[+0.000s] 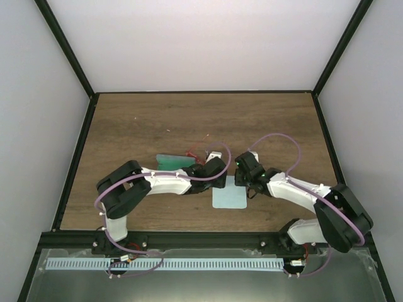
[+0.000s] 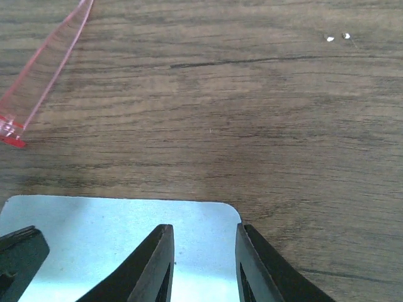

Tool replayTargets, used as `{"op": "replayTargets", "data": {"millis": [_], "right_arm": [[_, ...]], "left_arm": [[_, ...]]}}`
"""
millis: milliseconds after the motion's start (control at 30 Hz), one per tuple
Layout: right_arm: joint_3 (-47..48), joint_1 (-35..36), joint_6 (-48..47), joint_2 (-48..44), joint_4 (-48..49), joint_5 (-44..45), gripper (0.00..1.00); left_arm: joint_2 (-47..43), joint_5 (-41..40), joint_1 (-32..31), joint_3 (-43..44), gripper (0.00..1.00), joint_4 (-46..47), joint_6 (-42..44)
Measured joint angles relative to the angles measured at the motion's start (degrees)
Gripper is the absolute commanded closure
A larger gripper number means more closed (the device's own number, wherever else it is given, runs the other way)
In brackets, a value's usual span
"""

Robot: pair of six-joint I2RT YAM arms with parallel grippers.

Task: Organize the sunglasses
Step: Fold the glasses cleaning cloth at the center of the board.

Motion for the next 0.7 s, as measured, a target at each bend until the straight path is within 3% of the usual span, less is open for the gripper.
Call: {"op": "replayTargets", "data": {"millis": [200, 533, 700], "right_arm": [[0.0, 0.0, 0.0, 1.5, 0.3, 0.2, 0.71], [0.9, -0.2, -0.3, 7.3, 1.9, 0.6, 0.7], [0.9, -1.4, -0.4, 7.4, 2.4, -0.2, 0.75]], "left_arm": [[0.4, -0.4, -0.2, 0.1, 0.32, -0.9, -0.2], [3.3, -1.3, -0.3, 2.0, 0.31, -0.6, -2.3], [3.5, -1.2, -0.3, 2.2, 0.31, -0.2, -2.8]]}}
